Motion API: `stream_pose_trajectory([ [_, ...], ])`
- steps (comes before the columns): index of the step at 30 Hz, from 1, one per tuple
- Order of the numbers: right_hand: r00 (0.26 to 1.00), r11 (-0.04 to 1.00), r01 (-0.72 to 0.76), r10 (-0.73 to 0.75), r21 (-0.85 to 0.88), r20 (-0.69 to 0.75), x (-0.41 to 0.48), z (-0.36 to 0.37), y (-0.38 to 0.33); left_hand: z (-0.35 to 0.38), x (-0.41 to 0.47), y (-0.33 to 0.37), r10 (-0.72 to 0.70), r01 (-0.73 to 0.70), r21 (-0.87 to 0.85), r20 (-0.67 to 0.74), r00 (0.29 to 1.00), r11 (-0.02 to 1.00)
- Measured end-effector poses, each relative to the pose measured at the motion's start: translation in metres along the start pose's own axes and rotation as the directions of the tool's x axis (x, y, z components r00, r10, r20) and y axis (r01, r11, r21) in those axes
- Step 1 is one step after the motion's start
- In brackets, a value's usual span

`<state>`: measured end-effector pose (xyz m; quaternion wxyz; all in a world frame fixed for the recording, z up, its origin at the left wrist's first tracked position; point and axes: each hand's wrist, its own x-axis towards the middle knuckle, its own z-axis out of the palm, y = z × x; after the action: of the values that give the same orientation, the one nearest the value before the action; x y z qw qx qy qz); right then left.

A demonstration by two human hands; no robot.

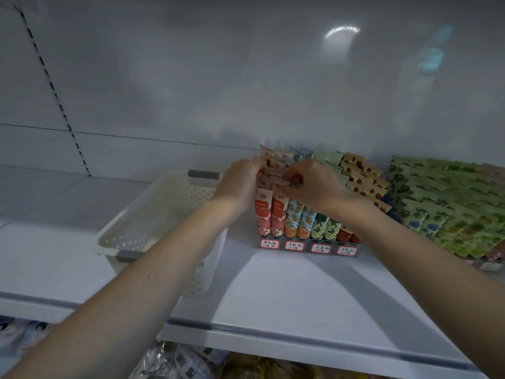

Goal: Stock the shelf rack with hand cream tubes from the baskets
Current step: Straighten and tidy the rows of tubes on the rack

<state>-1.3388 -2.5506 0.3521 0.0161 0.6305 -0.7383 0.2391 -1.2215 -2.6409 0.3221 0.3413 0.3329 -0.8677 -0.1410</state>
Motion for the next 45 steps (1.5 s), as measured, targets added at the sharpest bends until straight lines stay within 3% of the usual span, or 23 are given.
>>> stream_pose_trajectory([
  [8,1.000,1.000,0.003,-0.003,-0.002,0.006,0.001,0.000,0.002,0.002,0.000,-0.001,-0.049,0.049,-0.063,-0.002,0.999,0.997],
  [15,1.000,1.000,0.019,-0.019,-0.015,-0.011,0.000,0.003,0.003,-0.003,-0.007,-0.001,-0.161,0.155,-0.293,0.003,0.987,0.943],
  [18,0.999,0.999,0.029,-0.029,-0.016,-0.014,-0.001,0.003,0.003,-0.008,-0.012,-0.003,-0.119,0.112,-0.261,-0.013,0.993,0.959],
  [22,0.999,0.997,0.052,-0.052,-0.051,-0.010,0.000,0.007,0.004,-0.013,-0.017,-0.009,-0.010,0.026,-0.206,0.077,0.997,0.978],
  [28,0.998,0.994,0.057,-0.058,-0.096,-0.008,0.001,0.008,0.005,-0.008,-0.012,-0.010,0.031,-0.022,-0.119,0.072,0.997,0.993],
  [45,0.997,0.997,0.062,-0.063,-0.037,-0.038,-0.001,0.006,0.006,-0.009,-0.015,-0.013,0.017,-0.009,-0.160,0.051,0.999,0.987],
])
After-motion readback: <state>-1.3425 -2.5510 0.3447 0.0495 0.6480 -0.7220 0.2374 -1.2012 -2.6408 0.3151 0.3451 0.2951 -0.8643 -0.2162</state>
